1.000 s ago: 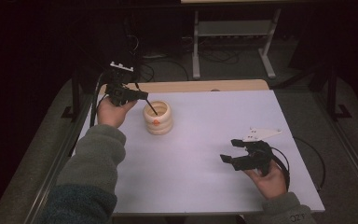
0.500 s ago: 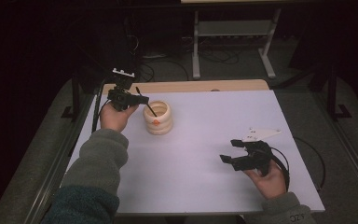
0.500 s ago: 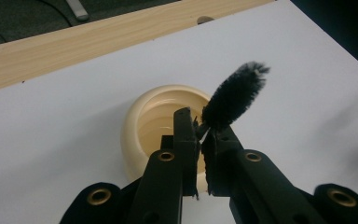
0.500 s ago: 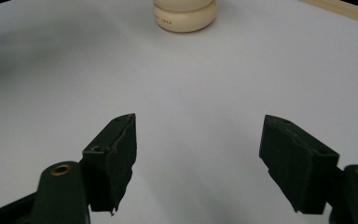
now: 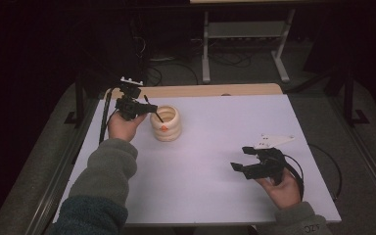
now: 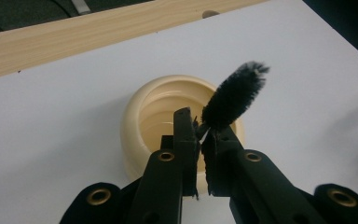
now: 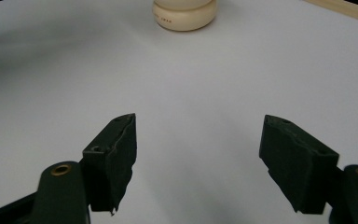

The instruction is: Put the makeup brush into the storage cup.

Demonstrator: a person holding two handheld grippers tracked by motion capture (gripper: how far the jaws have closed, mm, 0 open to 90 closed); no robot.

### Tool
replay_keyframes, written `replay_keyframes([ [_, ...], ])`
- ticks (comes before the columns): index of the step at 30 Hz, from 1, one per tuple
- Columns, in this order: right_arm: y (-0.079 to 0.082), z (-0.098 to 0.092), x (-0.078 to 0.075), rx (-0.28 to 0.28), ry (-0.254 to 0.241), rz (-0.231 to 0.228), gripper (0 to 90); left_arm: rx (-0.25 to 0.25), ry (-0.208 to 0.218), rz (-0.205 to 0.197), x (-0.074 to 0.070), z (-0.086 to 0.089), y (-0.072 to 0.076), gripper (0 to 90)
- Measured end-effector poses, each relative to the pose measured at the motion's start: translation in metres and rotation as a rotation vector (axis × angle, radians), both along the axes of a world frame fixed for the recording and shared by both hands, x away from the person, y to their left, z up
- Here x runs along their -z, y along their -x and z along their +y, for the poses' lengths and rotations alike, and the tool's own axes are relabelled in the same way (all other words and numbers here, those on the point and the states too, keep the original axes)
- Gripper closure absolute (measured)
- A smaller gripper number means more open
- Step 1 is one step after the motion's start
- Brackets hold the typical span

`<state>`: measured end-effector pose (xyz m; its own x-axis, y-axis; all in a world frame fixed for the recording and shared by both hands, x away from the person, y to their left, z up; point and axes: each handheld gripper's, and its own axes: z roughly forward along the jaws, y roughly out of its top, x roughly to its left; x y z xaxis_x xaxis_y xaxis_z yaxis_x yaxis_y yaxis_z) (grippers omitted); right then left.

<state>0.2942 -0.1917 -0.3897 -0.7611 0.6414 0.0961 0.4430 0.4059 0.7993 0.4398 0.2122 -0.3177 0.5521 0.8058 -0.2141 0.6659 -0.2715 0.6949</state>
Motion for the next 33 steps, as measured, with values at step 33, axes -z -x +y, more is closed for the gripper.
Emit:
replay_keyframes([
  [33,0.0,0.001,0.0,-0.004,0.005,-0.001,26.6,-0.012,-0.062,-0.013,0.012,0.0,0.005,64.7],
])
